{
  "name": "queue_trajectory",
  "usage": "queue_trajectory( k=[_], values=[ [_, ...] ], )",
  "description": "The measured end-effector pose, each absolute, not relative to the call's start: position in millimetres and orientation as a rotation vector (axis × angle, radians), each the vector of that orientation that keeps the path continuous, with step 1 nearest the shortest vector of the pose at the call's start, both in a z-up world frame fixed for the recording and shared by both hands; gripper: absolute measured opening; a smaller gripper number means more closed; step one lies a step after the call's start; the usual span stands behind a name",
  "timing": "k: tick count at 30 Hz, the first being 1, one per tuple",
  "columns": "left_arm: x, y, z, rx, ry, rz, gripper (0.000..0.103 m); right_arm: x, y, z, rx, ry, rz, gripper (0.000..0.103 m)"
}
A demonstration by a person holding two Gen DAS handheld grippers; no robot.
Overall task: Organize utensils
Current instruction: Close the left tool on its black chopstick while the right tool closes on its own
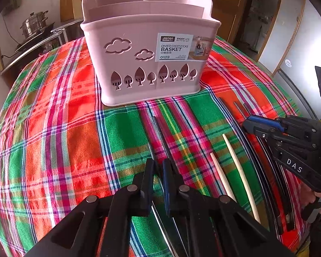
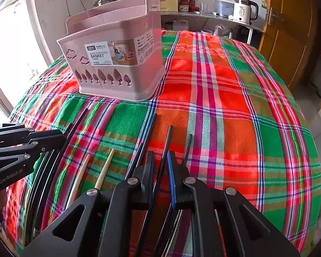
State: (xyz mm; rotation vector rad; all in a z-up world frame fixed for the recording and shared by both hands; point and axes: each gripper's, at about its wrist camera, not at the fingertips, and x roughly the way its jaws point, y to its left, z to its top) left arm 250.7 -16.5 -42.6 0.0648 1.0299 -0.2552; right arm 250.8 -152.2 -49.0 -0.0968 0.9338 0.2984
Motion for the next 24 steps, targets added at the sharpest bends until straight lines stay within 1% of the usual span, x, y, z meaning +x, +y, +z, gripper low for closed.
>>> queue_trajectory(
  k=[6,10,15,24],
  values=[
    [252.9,-11.1,-39.4,0.018,1.021,-0.268,0.007,250.9,-155.0,-45.5,-0.068,0.929,0.312,0.007],
    [248.3,-6.9,-25.0,-0.008,0.989,-0.284,0.007,245.5,-157.2,-33.7,-0.046,0.904,0.328,0.007],
    [238.5,-0.6,10.3,-0.024,0.919,-0.304,0.006,237.9,-159.6,-6.6,-0.024,0.85,0.354,0.007],
    [213.9,10.5,91.2,-0.037,0.756,-0.331,0.005,212.0,-166.3,63.9,0.007,0.693,0.398,0.005]
  ],
)
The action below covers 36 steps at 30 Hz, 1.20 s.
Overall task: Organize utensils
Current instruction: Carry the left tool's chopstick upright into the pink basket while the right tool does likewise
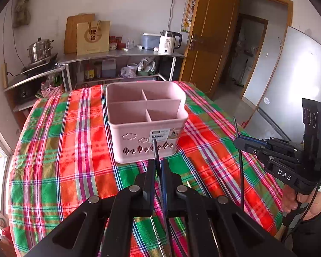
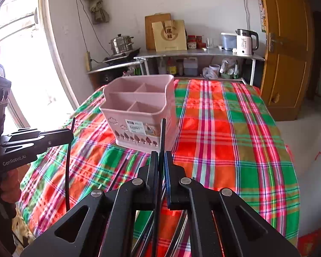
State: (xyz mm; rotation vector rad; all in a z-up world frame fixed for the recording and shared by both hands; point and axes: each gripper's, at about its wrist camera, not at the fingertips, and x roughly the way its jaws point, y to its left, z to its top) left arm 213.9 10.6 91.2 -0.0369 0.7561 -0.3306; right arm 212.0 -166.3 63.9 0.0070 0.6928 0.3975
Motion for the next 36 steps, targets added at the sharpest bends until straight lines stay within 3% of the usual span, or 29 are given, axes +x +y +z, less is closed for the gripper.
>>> queue_trajectory(
  k=[17,36],
  values=[
    [190.3,21.1,157.0,-0.043,0.639,-0.325,0.004,183.5,-166.6,119.5,0.017,0.546,0.425,0.005],
    [237.6,44.4,231.8,-0.095,0.567,-0.297,0.004,227.4,-153.3,173.7,0.079,0.439,0.465,0.005]
  ],
)
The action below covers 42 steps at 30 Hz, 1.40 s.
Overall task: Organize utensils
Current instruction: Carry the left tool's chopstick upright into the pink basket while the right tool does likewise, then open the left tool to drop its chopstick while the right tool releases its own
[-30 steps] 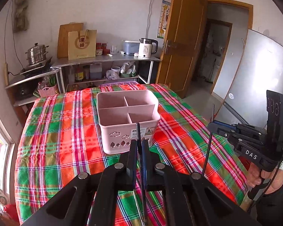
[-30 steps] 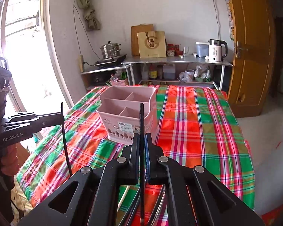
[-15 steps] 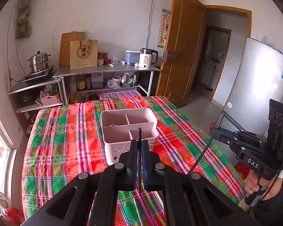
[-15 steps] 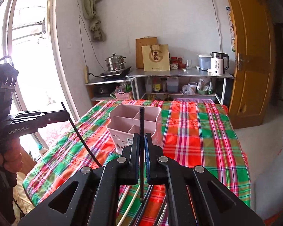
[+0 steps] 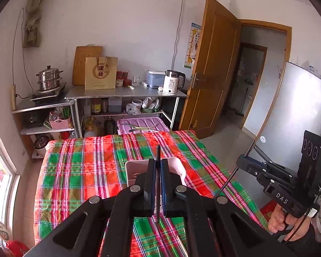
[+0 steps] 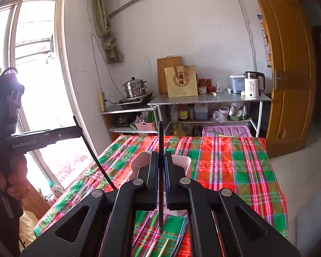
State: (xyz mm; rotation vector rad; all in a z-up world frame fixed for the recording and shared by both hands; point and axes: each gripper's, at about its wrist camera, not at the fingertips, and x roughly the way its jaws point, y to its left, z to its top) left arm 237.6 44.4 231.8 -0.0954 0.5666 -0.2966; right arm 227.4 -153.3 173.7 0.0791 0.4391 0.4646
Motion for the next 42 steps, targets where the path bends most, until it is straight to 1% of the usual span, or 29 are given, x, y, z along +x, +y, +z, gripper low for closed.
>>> queue_trajectory(
  k=[7,12,21,34,42],
  values=[
    [261.6,62.2,261.4,-0.125,0.518,-0.265,0.004,255.4,-144.8,199.2,0.13,0.382,0.477,0.005],
    [282.6,71.7,263.0,-0.153,0.507,-0.259,0.004,275.5,-135.4,204.1,0.159,0.365,0.483,0.005],
    [320.6,79.0,226.1,-0.193,0.557,-0.269,0.004,305.2,-109.7,186.1,0.165,0.381,0.5,0.005],
    [349.9,80.1,167.1,-0.222,0.658,-0.296,0.004,332.9,-94.0,124.5,0.173,0.522,0.513,0.005],
    [356.1,82.4,148.4,-0.219,0.698,-0.279,0.004,336.0,-91.7,107.3,0.164,0.575,0.511,0.005]
  ],
)
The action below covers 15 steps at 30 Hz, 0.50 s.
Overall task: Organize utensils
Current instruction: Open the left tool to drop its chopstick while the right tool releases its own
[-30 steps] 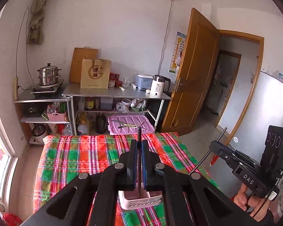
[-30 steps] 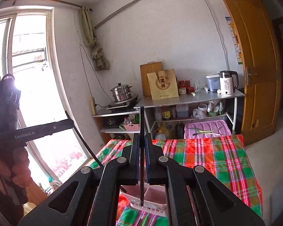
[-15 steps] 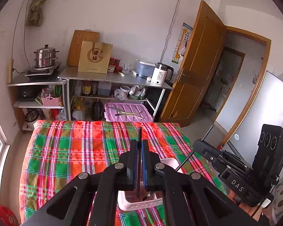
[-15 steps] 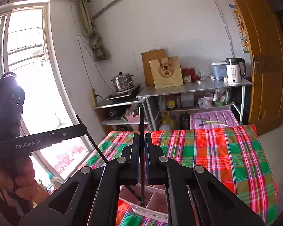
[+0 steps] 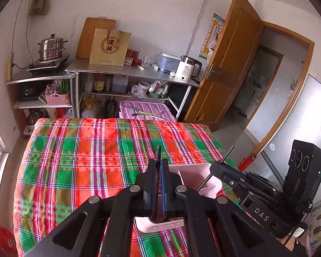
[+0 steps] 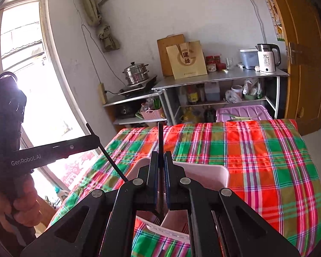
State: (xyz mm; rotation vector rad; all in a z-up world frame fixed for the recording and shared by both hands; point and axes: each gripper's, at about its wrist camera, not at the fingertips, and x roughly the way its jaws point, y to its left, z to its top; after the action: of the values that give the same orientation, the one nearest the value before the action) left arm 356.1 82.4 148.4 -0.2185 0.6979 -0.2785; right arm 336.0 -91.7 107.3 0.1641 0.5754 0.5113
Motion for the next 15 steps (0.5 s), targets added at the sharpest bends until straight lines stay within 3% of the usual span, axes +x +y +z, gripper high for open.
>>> queue_trajectory(
  k=[5,7,15],
  values=[
    [349.3,88.1,150.5,-0.225,0.673,-0.266,0.005,336.4,-95.9,108.0,0.168,0.59,0.512,0.006],
    [344.5,89.4,154.0,-0.216,0.662,-0.254,0.007,333.4,-96.4,111.1,0.157,0.581,0.509,0.013],
    [303.6,95.8,173.3,-0.205,0.582,-0.238,0.017,303.3,-114.9,131.2,0.135,0.523,0.496,0.016]
  ],
)
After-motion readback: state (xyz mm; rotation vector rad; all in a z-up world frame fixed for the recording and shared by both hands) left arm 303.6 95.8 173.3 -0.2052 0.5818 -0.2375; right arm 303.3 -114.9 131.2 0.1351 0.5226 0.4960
